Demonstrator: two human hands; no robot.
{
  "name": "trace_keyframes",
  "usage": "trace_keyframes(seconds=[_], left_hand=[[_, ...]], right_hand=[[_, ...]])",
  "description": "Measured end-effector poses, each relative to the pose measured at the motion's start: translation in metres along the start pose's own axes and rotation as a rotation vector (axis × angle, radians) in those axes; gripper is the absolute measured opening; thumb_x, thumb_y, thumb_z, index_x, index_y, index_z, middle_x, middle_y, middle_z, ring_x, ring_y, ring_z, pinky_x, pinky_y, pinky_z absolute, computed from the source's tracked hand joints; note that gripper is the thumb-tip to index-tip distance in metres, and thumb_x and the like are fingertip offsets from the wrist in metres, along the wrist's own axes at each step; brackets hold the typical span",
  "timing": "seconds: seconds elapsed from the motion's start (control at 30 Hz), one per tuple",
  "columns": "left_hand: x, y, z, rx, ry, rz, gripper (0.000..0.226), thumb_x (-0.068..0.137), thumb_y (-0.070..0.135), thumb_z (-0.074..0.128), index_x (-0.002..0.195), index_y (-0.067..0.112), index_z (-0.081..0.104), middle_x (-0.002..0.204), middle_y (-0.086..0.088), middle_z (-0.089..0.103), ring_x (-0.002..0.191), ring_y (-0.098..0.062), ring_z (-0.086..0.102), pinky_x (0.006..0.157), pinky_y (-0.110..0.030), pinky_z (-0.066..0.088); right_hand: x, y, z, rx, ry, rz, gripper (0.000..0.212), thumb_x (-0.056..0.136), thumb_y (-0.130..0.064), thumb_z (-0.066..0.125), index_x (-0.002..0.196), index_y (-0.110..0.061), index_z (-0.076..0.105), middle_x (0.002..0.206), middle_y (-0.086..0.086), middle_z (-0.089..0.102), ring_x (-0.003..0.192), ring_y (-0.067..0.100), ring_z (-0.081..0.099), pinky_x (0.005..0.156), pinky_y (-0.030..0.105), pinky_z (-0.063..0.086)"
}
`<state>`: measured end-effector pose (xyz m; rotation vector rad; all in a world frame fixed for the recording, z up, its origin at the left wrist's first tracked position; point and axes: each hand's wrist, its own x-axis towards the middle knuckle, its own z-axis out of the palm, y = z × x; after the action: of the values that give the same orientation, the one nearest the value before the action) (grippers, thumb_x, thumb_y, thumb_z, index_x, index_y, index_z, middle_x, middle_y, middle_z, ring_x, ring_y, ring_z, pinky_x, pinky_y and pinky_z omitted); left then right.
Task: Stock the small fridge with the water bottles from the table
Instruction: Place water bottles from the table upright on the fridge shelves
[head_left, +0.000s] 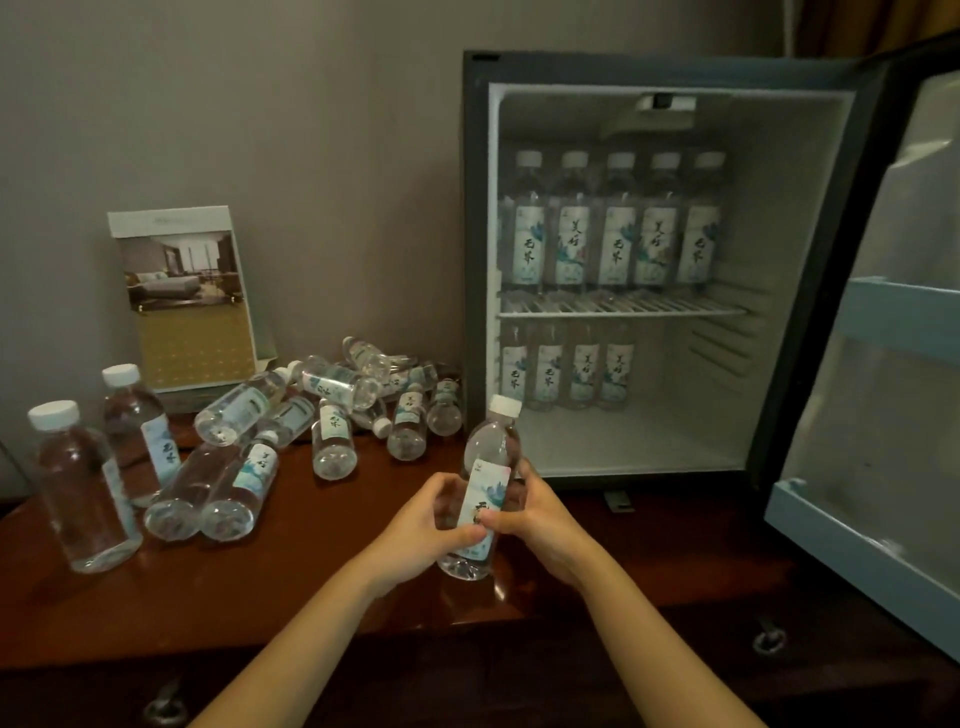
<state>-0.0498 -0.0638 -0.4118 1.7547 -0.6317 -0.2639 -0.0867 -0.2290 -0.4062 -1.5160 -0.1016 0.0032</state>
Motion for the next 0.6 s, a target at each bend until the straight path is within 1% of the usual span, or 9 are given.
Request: trace_keyframes(seconds=[0.1,0.17,0.23,0.27,0.33,0.4,0.5,0.53,0.6], left_hand=[[0.015,0.009,0.021,-0.006,-0.03,0.021,0.052,0.078,0.011,0.073,0.121,0.019,0.044,0.114,-0.005,0.064,0.103,-0.017,0.065,0.086,-0.033,0.055],[0.028,0.019,0.038,-0.012,-0.03,0.048,0.052,0.078,0.006,0.072,0.119,0.023,0.044,0.116,-0.002,0.063,0.104,-0.012,0.064,0.085,-0.028,0.054],[0.045,0.028,0.056,0.009,-0.036,0.093,0.054,0.077,0.004,0.072,0.12,0.024,0.044,0.116,0.002,0.061,0.104,-0.006,0.062,0.084,-0.021,0.052],[0.054,0.033,0.064,0.037,-0.044,0.111,0.056,0.077,0.003,0.072,0.122,0.022,0.043,0.116,0.005,0.06,0.102,-0.001,0.06,0.082,-0.016,0.051],[0.073,0.043,0.081,0.062,-0.074,0.128,0.059,0.079,0.005,0.07,0.125,0.023,0.037,0.113,0.014,0.055,0.099,0.006,0.055,0.077,-0.01,0.048],[0.092,0.05,0.097,0.053,-0.086,0.125,0.06,0.08,0.01,0.07,0.126,0.027,0.034,0.111,0.019,0.051,0.101,0.006,0.051,0.075,-0.01,0.046],[0.12,0.054,0.121,0.017,-0.084,0.145,0.061,0.08,0.014,0.071,0.129,0.026,0.037,0.119,0.01,0.054,0.114,-0.007,0.053,0.082,-0.014,0.045],[0.128,0.055,0.128,0.0,-0.092,0.155,0.06,0.081,0.014,0.07,0.129,0.027,0.037,0.121,0.01,0.054,0.115,-0.006,0.052,0.085,-0.015,0.044],[0.144,0.055,0.138,-0.037,-0.12,0.181,0.056,0.084,0.013,0.067,0.126,0.033,0.037,0.123,0.016,0.051,0.116,-0.001,0.05,0.09,-0.016,0.045]], right_hand=[[-0.01,-0.004,-0.021,-0.002,0.093,-0.012,0.062,0.076,0.009,0.066,0.126,-0.019,0.043,0.116,0.007,0.063,0.107,0.02,0.062,0.088,0.032,0.053],[-0.016,-0.011,-0.036,-0.013,0.162,-0.038,0.057,0.076,0.009,0.066,0.122,-0.017,0.044,0.114,0.002,0.063,0.108,0.017,0.061,0.089,0.031,0.052],[-0.018,-0.018,-0.053,-0.048,0.236,-0.074,0.053,0.075,0.008,0.067,0.116,-0.018,0.046,0.114,0.002,0.062,0.109,0.019,0.06,0.089,0.031,0.051],[-0.019,-0.022,-0.062,-0.063,0.271,-0.087,0.053,0.074,0.009,0.068,0.115,-0.018,0.046,0.114,0.003,0.062,0.109,0.019,0.06,0.087,0.03,0.052],[-0.019,-0.029,-0.078,-0.069,0.327,-0.1,0.06,0.076,0.01,0.066,0.124,-0.017,0.042,0.121,0.004,0.059,0.111,0.019,0.059,0.086,0.029,0.053],[-0.018,-0.036,-0.093,-0.088,0.379,-0.115,0.064,0.08,0.009,0.062,0.132,-0.017,0.036,0.127,0.003,0.056,0.116,0.019,0.056,0.09,0.03,0.051],[-0.01,-0.043,-0.116,-0.134,0.457,-0.115,0.06,0.085,0.004,0.059,0.136,-0.019,0.035,0.129,0.003,0.055,0.111,0.013,0.056,0.086,0.022,0.048],[-0.006,-0.044,-0.124,-0.146,0.48,-0.11,0.06,0.086,0.001,0.059,0.137,-0.02,0.034,0.13,0.002,0.054,0.111,0.012,0.055,0.087,0.022,0.047],[0.003,-0.044,-0.139,-0.165,0.524,-0.11,0.061,0.086,-0.002,0.06,0.139,-0.021,0.035,0.131,0.001,0.053,0.116,0.014,0.054,0.092,0.026,0.046]])
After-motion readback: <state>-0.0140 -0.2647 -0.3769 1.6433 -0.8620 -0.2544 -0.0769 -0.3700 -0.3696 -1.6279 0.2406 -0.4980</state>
